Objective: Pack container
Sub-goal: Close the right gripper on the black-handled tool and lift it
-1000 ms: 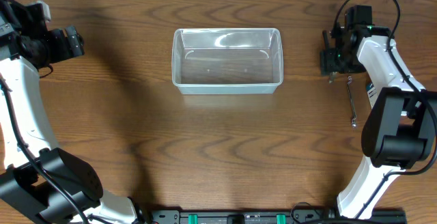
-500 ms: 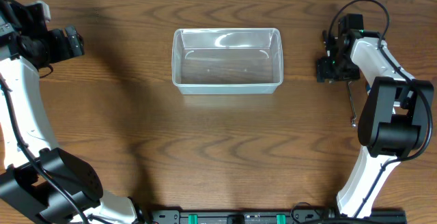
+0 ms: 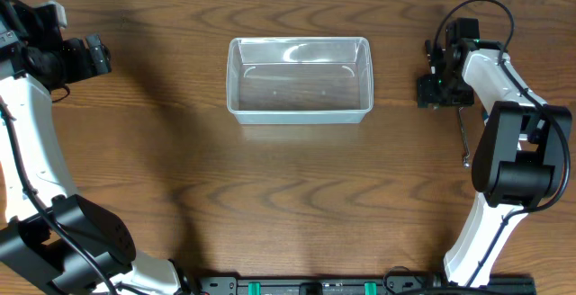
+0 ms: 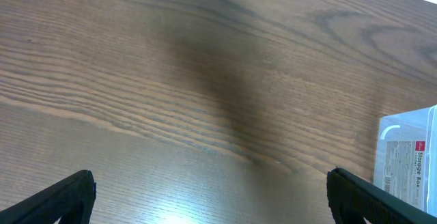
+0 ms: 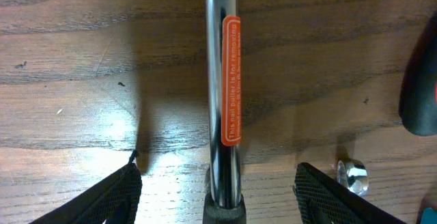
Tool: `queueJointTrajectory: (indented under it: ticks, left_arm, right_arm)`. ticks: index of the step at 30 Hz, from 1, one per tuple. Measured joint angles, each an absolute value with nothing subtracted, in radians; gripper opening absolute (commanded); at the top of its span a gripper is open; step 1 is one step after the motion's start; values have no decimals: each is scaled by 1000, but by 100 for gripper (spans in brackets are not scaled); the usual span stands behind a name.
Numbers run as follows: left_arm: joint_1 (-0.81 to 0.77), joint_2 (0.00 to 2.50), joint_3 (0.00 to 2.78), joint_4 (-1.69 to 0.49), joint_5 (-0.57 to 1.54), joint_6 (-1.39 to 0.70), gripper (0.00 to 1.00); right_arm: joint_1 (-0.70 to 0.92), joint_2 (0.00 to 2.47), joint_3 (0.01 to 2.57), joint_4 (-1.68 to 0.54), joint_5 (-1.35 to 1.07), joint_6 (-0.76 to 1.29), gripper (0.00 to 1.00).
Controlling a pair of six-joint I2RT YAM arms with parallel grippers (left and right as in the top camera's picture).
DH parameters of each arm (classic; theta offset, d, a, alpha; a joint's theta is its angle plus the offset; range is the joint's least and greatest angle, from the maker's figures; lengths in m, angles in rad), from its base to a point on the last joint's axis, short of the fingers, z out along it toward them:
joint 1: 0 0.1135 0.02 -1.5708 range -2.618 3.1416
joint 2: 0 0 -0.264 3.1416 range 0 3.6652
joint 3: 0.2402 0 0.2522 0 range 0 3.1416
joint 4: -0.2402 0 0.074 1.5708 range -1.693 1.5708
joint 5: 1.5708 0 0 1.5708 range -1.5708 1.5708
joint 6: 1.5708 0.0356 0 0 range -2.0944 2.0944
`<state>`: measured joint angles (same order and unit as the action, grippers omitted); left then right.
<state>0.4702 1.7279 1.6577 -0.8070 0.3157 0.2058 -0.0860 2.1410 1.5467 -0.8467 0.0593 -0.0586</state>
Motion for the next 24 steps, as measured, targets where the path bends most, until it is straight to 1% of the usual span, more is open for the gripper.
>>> queueJointTrajectory:
  ticks: [4,11,14,18,20,22,24]
  left_arm:
    - [470,1728,1658,-807,316,206,98]
    - [470,1728,1658,-807,316,206,98]
    - [470,1728,1658,-807,316,206,98]
    - [470,1728,1658,-807,316,206,98]
    - [470,1728,1658,-807,316,206,98]
    - [470,1728,1658,-807,316,206,98]
    - [470,1728,1658,-807,316,206,98]
  right_arm:
    - [-86,2141,1545,-841,59,-57,73]
    - [-86,2141,1542,-841,59,-48,51]
    - [-86,2141,1541,-842,59,-43,44]
    - [-86,2141,1539,-846,59,-38,28]
    - [-86,2141,1537,-848,59,-38,16]
    - [-86,2141,1536,-850,59,-36,6]
    - [-87,2141,1536,-850,59,-39,1]
